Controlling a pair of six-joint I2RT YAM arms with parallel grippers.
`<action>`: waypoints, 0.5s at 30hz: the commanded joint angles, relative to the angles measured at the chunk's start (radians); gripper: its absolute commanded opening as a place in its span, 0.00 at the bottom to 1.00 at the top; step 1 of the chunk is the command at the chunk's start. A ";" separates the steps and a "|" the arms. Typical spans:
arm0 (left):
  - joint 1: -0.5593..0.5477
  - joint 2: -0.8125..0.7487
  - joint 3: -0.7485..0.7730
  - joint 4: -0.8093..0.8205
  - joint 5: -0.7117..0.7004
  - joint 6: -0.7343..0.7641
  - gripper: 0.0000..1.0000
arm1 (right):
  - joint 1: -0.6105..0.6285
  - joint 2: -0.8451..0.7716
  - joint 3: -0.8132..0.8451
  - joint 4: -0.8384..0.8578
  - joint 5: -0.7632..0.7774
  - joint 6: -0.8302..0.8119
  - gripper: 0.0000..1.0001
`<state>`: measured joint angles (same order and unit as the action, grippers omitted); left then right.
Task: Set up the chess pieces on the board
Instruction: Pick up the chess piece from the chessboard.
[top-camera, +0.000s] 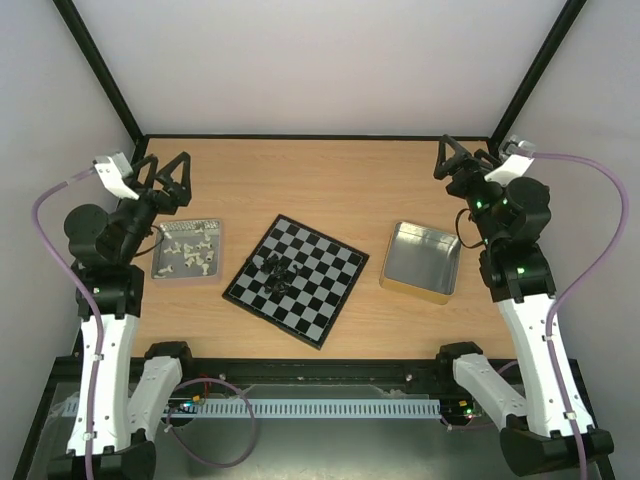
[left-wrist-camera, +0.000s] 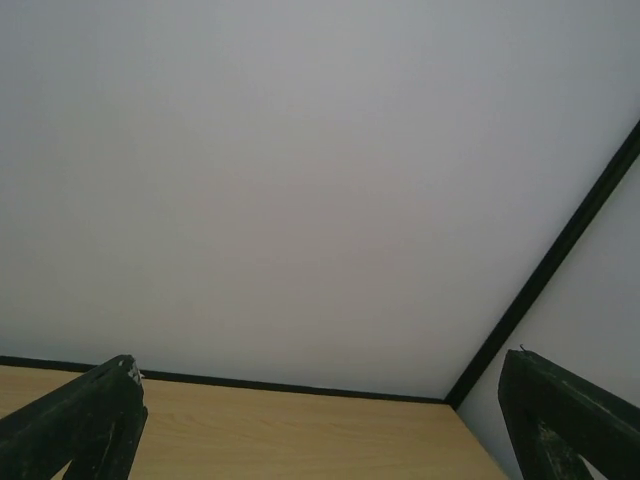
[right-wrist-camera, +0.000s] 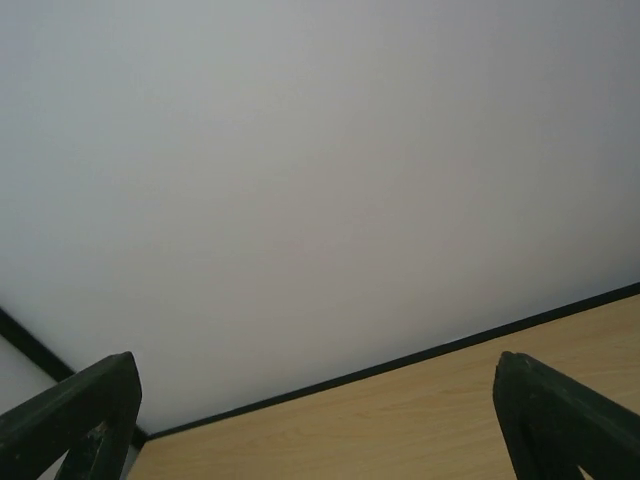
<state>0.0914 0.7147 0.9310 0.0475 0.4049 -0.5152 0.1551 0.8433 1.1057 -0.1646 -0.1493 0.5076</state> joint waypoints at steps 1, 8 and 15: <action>0.022 0.000 -0.037 0.135 0.116 -0.031 0.98 | -0.041 0.010 -0.039 0.104 -0.221 0.054 0.96; 0.035 -0.010 -0.102 0.240 0.175 -0.106 0.99 | -0.065 0.016 -0.158 0.276 -0.447 0.141 0.98; 0.015 0.036 -0.166 0.300 0.290 -0.106 1.00 | 0.033 0.165 -0.134 0.195 -0.495 0.100 0.97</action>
<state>0.1196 0.7235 0.7788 0.2844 0.6113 -0.6197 0.1173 0.9268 0.9470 0.0410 -0.5842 0.6292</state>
